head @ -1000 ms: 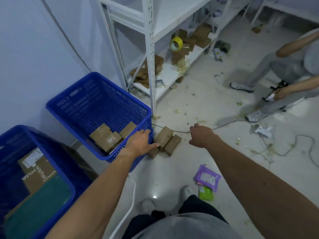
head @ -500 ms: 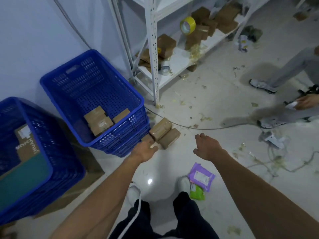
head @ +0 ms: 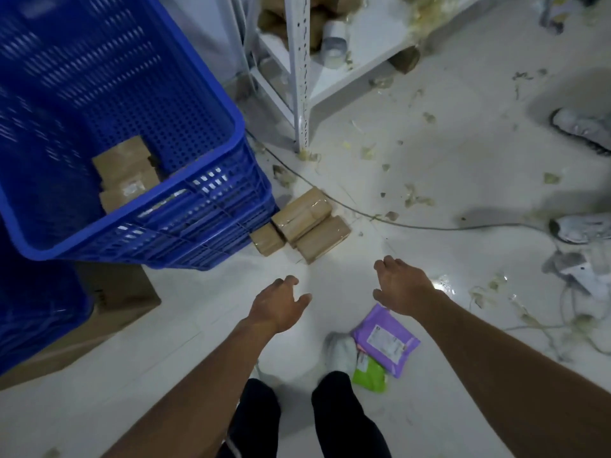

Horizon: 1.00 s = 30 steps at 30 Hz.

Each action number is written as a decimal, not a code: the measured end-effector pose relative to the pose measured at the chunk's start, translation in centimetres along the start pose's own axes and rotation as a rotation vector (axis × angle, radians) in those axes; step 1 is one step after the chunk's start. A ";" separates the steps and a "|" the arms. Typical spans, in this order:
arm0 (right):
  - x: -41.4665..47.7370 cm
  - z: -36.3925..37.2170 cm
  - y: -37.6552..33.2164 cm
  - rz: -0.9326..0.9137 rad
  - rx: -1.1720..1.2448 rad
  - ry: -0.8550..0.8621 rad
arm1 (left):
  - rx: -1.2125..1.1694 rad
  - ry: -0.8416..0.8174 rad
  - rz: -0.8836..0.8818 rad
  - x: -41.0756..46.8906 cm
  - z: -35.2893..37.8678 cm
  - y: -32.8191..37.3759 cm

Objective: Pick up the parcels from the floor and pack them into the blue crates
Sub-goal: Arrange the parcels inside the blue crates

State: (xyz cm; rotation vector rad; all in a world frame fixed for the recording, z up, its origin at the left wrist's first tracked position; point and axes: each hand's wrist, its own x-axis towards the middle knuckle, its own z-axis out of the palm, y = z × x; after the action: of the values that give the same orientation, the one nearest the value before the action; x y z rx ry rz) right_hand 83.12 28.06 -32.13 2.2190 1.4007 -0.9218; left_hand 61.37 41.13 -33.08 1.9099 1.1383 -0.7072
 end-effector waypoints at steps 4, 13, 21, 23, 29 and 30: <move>8.2 5.7 1.8 0.034 0.082 0.025 | -0.001 0.009 0.003 8.4 5.0 -2.6; 27.0 18.3 4.1 0.136 0.227 0.048 | -0.085 0.133 -0.069 26.8 15.7 -6.9; 38.0 22.1 5.2 0.277 0.719 0.234 | -0.290 0.287 -0.003 35.9 20.8 -8.2; 38.5 21.9 4.9 0.245 0.762 0.248 | -0.376 0.341 -0.001 36.8 21.4 -8.2; 36.7 21.6 3.3 0.251 0.776 0.219 | -0.425 0.428 -0.029 35.9 22.3 -8.5; 36.4 21.6 3.1 0.256 0.768 0.221 | -0.423 0.431 -0.030 35.5 22.2 -8.6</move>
State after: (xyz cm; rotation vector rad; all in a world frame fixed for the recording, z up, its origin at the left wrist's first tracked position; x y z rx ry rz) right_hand 89.49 37.65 -73.00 3.0465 0.8744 -1.3015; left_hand 67.86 41.08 -75.36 1.7167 1.4475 -0.0466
